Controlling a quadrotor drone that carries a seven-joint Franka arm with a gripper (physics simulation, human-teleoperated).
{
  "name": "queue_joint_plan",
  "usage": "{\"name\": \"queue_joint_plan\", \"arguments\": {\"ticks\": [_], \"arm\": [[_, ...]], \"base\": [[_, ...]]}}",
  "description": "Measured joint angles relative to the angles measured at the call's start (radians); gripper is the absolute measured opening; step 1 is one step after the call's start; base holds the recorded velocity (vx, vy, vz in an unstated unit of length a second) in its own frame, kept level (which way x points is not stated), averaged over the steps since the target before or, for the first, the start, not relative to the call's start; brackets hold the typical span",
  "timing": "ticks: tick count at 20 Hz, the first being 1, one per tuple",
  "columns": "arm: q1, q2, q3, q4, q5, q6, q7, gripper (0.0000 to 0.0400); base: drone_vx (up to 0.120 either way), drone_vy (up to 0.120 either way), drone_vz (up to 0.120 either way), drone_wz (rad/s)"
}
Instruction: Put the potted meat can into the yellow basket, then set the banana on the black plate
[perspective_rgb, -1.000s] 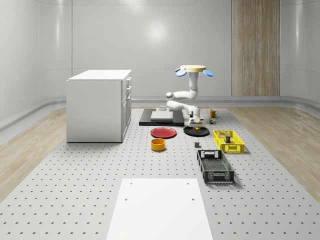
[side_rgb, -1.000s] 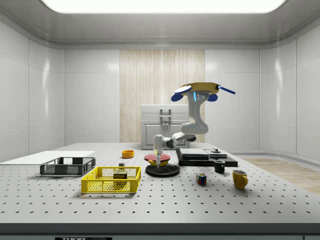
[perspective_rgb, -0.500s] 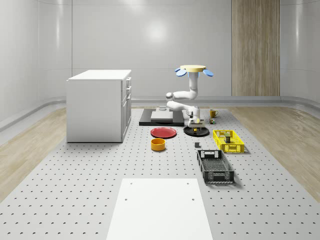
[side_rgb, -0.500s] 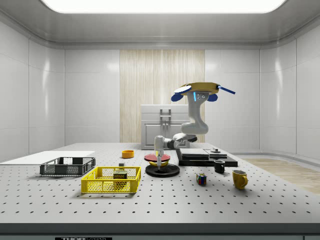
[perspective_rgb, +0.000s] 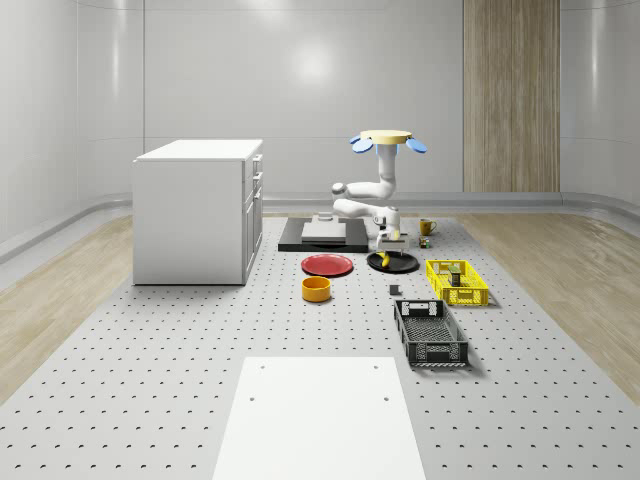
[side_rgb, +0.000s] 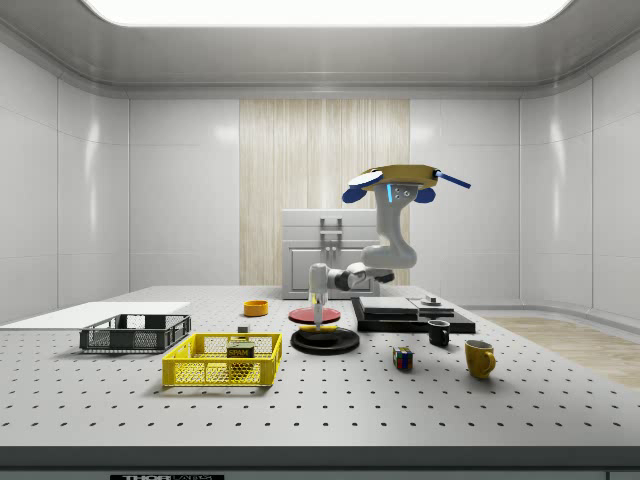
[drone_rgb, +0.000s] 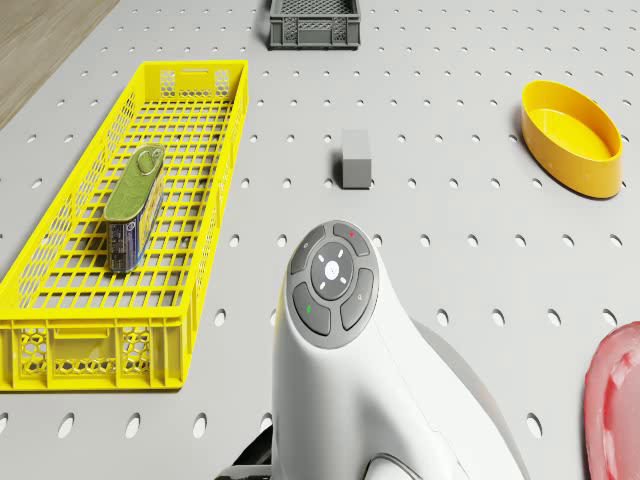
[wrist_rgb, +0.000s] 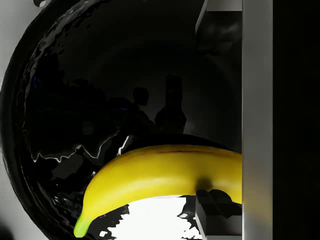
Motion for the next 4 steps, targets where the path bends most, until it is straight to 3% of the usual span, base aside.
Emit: {"name": "queue_joint_plan", "arguments": {"ticks": [4], "arm": [[0.001,-0.003,0.015,-0.005,0.015,-0.005,0.002,0.0399]], "base": [[0.0,0.0,0.0,0.0]]}}
